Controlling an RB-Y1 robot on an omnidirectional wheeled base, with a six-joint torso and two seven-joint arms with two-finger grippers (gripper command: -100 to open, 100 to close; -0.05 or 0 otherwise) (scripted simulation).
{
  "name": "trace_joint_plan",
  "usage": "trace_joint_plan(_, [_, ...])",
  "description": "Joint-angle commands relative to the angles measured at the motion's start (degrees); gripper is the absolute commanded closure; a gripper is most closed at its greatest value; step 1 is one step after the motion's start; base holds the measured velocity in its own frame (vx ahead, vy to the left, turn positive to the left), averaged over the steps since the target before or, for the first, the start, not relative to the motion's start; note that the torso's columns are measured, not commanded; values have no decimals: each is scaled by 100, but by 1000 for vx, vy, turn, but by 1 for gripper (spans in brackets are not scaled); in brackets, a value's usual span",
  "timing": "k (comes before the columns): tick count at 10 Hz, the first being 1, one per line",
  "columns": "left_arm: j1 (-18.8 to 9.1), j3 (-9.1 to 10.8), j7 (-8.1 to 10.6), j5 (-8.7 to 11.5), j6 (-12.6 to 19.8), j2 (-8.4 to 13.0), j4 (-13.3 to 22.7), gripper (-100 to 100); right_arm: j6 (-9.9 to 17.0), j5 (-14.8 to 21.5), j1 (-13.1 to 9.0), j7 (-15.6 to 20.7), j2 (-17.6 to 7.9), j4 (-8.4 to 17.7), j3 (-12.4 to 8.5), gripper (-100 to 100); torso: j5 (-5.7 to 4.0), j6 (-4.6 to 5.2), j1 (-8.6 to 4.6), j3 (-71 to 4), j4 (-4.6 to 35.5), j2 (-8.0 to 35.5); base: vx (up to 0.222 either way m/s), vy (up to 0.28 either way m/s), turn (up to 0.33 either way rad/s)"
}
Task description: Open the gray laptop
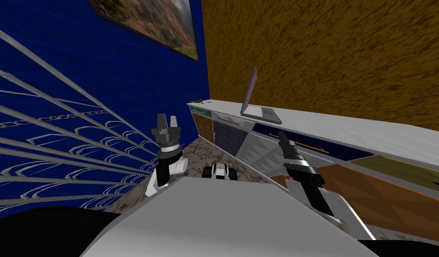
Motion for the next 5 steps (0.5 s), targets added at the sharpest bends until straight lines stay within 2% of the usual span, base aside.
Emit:
trace_joint_plan(1, [0, 0, 0, 0, 0, 0, 0, 0, 199, 362, 155, 274, -174, -29, -447, -100, -4, 0, -4, 0, 0, -2, 137, 188, 3])
trace_joint_plan(2, [1, 0, 0, 0, 0, 0, 0, 0, 199, 362, 155, 274, -174, -29, -511, -100, -1, 0, 6, -2, -1, -5, 88, 159, -4])
trace_joint_plan(4, [0, 0, 0, 0, 0, 0, 0, 0, 414, 689, 344, 541, -339, -78, -927, -100, -1, 1, 5, 5, 3, 4, 151, 210, 0])
trace_joint_plan(5, [1, 0, 0, 0, 0, -1, 0, 0, 414, 689, 344, 541, -339, -78, -956, -100, 6, 0, 29, -6, -2, -12, 106, 180, -9])
